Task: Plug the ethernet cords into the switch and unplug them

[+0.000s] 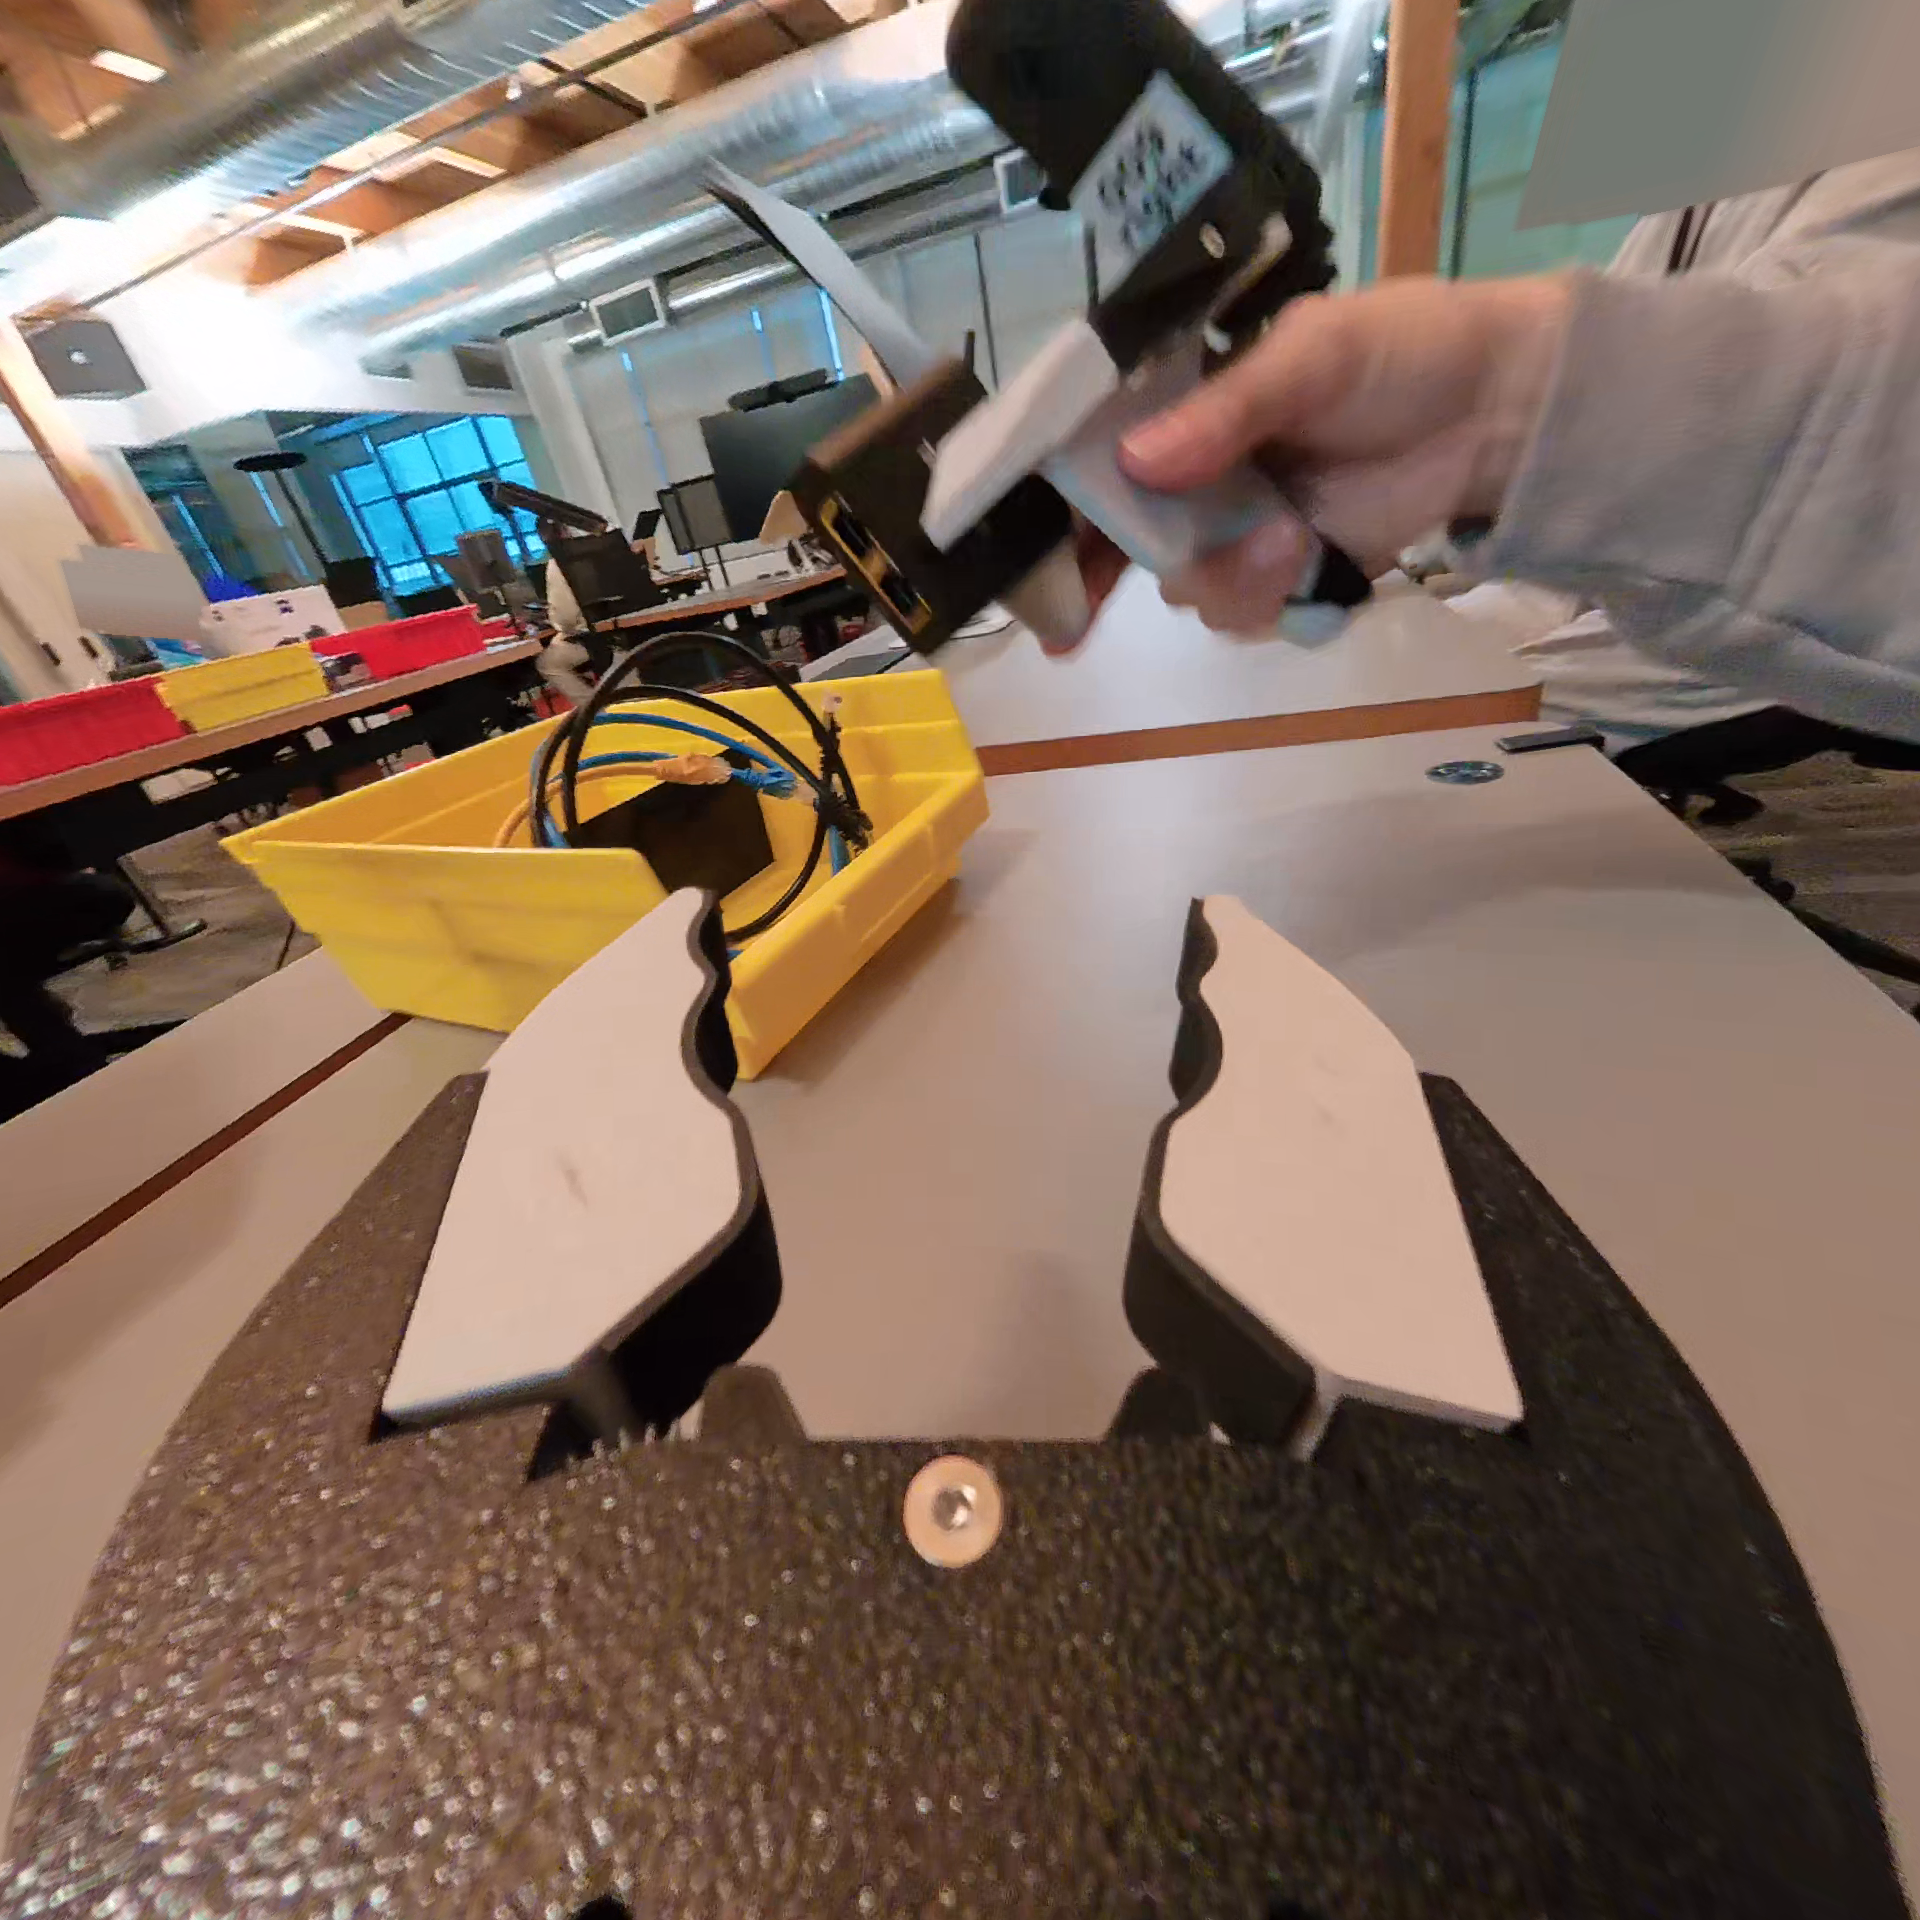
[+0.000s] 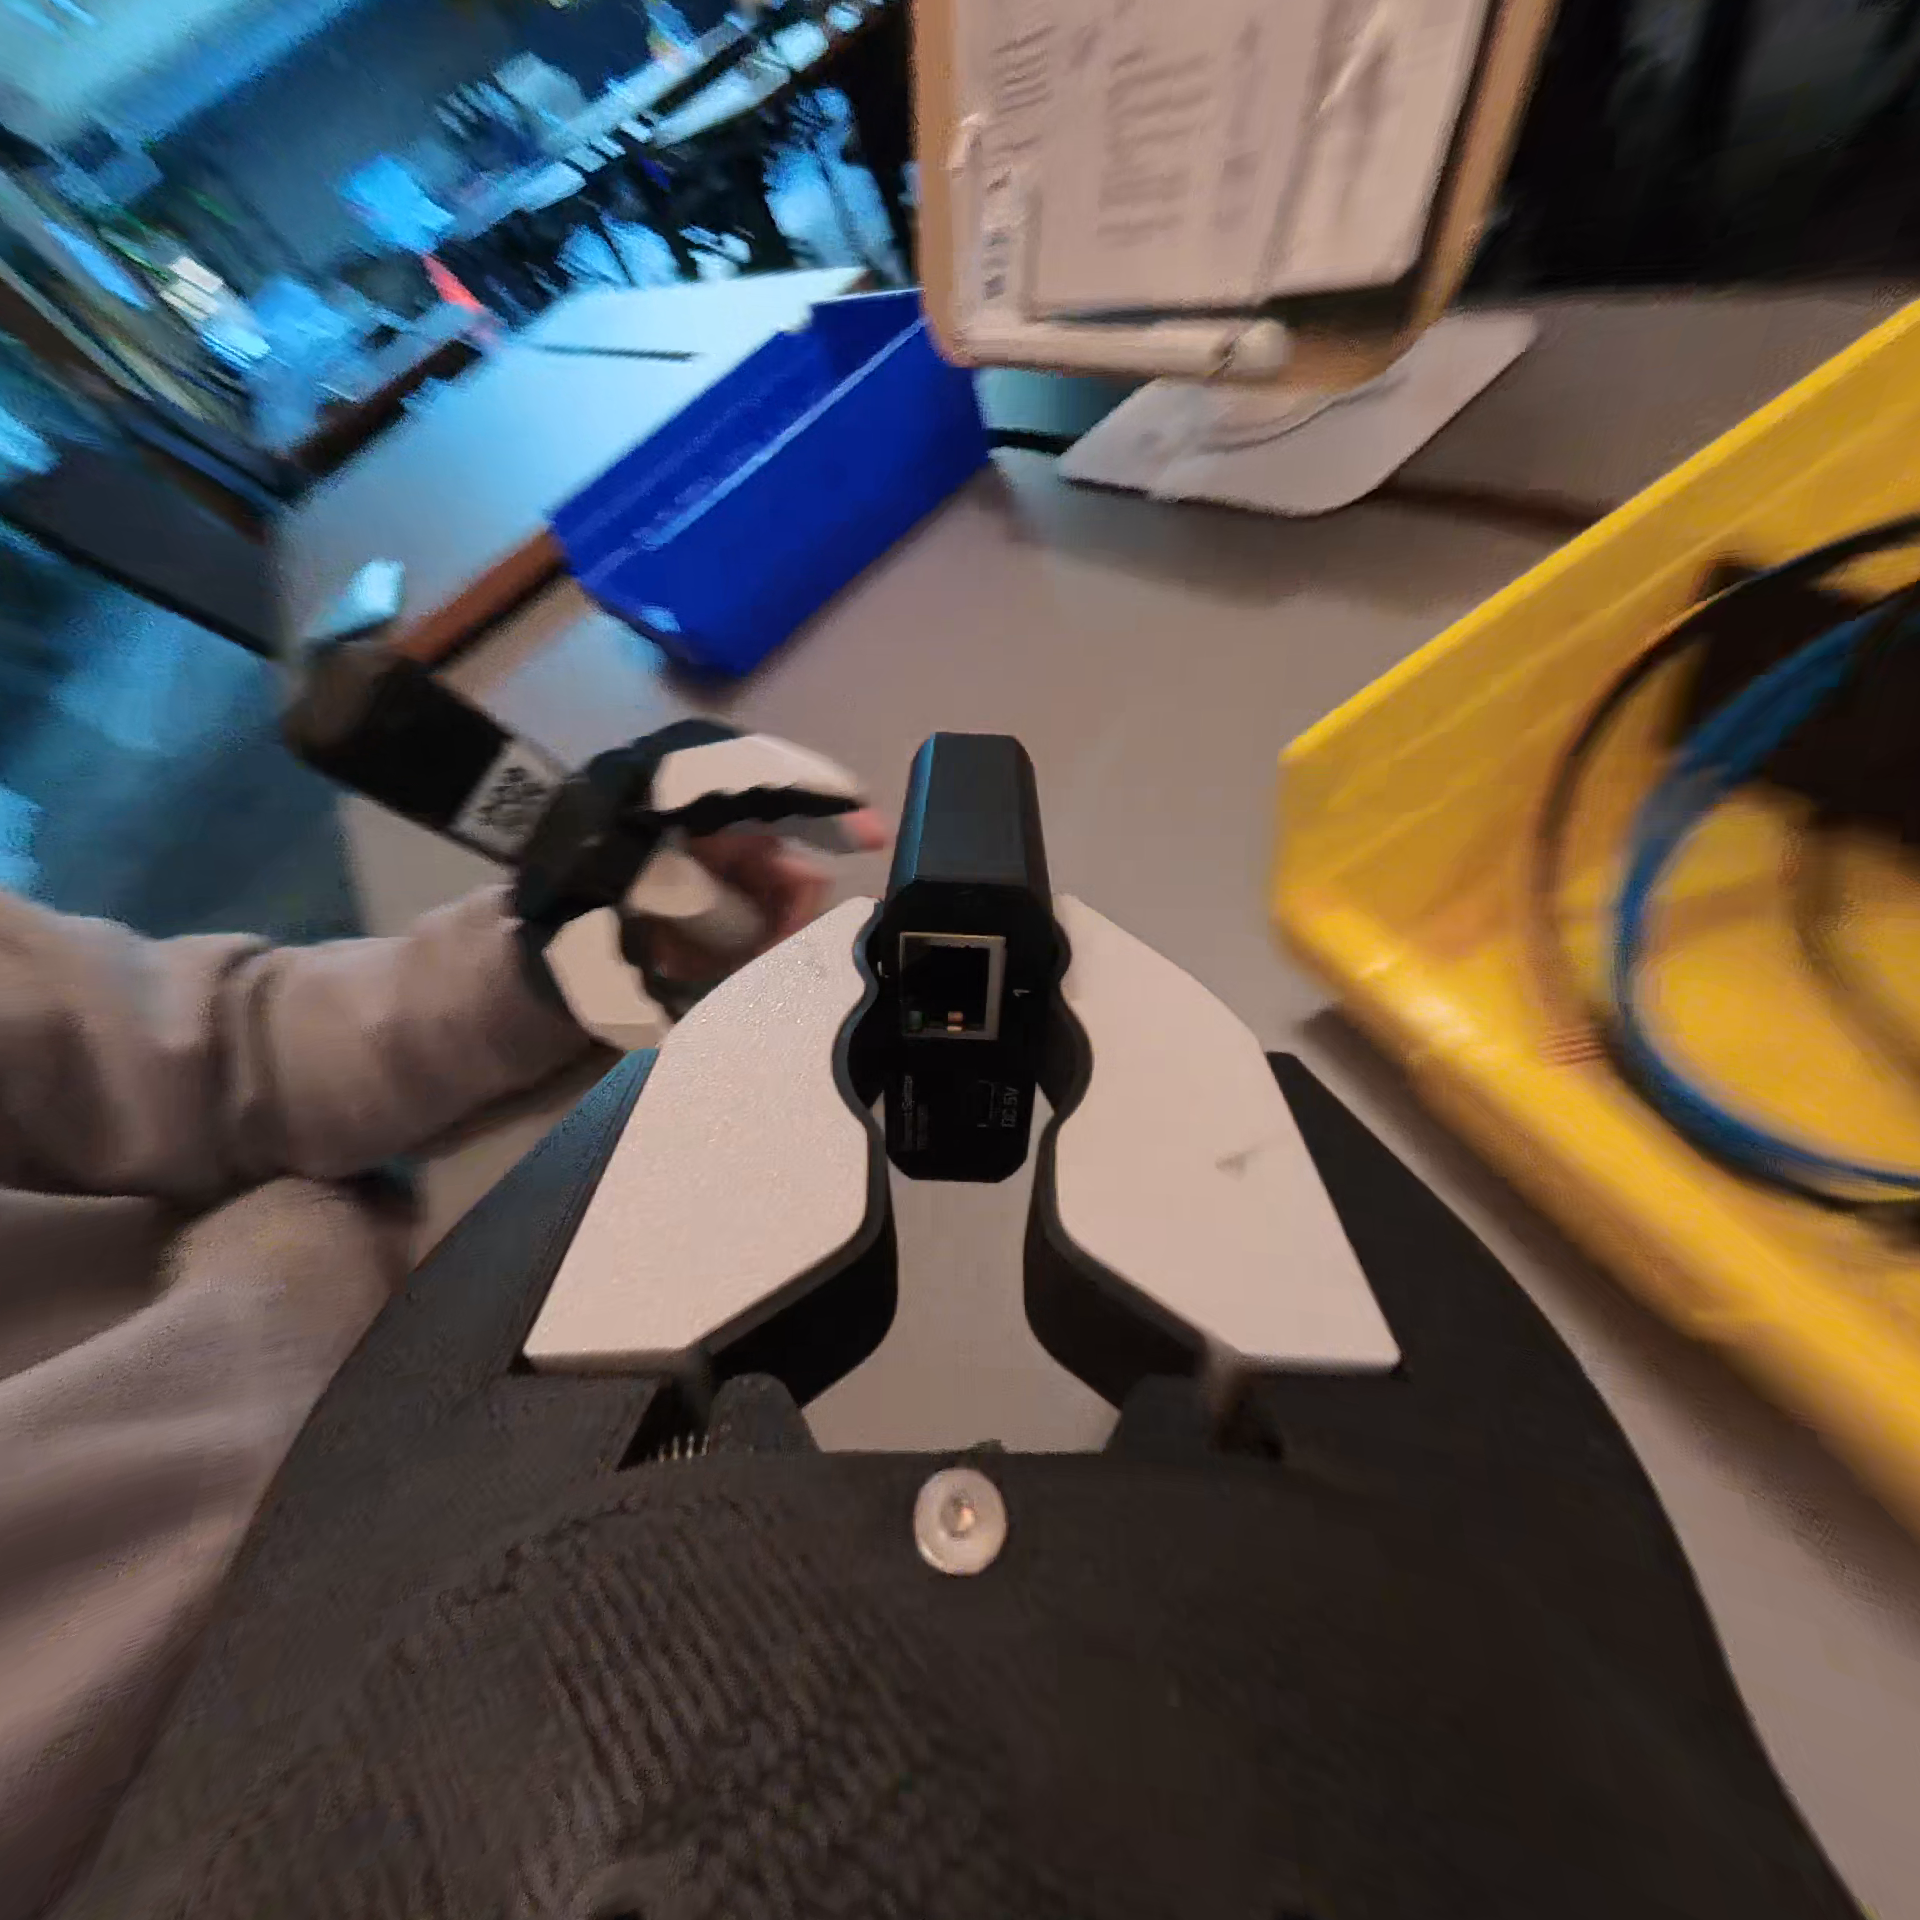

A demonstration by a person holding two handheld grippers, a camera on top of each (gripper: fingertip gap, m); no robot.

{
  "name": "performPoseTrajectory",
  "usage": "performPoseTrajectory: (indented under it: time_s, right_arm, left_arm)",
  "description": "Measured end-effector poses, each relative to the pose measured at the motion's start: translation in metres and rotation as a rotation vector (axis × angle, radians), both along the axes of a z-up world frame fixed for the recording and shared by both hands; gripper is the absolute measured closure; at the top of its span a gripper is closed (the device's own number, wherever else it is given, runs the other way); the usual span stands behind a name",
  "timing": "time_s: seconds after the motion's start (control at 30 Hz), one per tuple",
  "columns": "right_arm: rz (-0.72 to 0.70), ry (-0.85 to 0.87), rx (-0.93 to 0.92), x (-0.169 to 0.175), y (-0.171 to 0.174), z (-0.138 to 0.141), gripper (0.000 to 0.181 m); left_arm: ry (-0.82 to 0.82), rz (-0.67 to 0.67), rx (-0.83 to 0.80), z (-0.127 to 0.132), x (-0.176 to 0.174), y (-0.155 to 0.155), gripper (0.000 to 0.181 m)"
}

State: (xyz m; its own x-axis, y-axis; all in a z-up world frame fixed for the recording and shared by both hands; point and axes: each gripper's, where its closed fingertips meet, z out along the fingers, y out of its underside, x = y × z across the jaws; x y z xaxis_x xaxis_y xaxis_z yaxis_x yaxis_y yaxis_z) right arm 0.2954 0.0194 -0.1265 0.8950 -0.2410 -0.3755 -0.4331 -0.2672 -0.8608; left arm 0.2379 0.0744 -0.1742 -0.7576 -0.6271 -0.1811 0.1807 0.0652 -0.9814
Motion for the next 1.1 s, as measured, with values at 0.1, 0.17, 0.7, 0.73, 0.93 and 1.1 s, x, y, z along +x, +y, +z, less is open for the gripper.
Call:
performPoseTrajectory:
  time_s: [0.1, 0.17, 0.7, 0.73, 0.93, 1.1]
  right_arm:
    - [-0.059, -0.237, -0.18, 0.064, -0.009, 0.026, 0.156]
    - [-0.065, -0.365, -0.311, 0.112, -0.011, 0.037, 0.156]
    - [0.14, -0.471, -1.075, 0.292, -0.029, -0.038, 0.157]
    - [0.138, -0.46, -1.075, 0.294, -0.027, -0.04, 0.157]
    - [0.116, -0.454, -1.09, 0.302, -0.024, -0.052, 0.155]
    - [-0.001, -0.473, -0.969, 0.306, -0.02, -0.033, 0.138]
  left_arm:
    - [0.01, 0.04, 0.013, 0.0, 0.004, 0.008, 0.101]
    - [0.008, 0.071, 0.039, -0.002, 0.008, 0.01, 0.104]
    - [-0.001, 0.153, 0.125, -0.011, 0.015, 0.024, 0.108]
    - [-0.001, 0.154, 0.127, -0.012, 0.016, 0.024, 0.108]
    - [0.014, 0.153, 0.097, -0.011, 0.017, 0.027, 0.109]
    - [0.024, 0.152, 0.073, -0.01, 0.018, 0.029, 0.109]
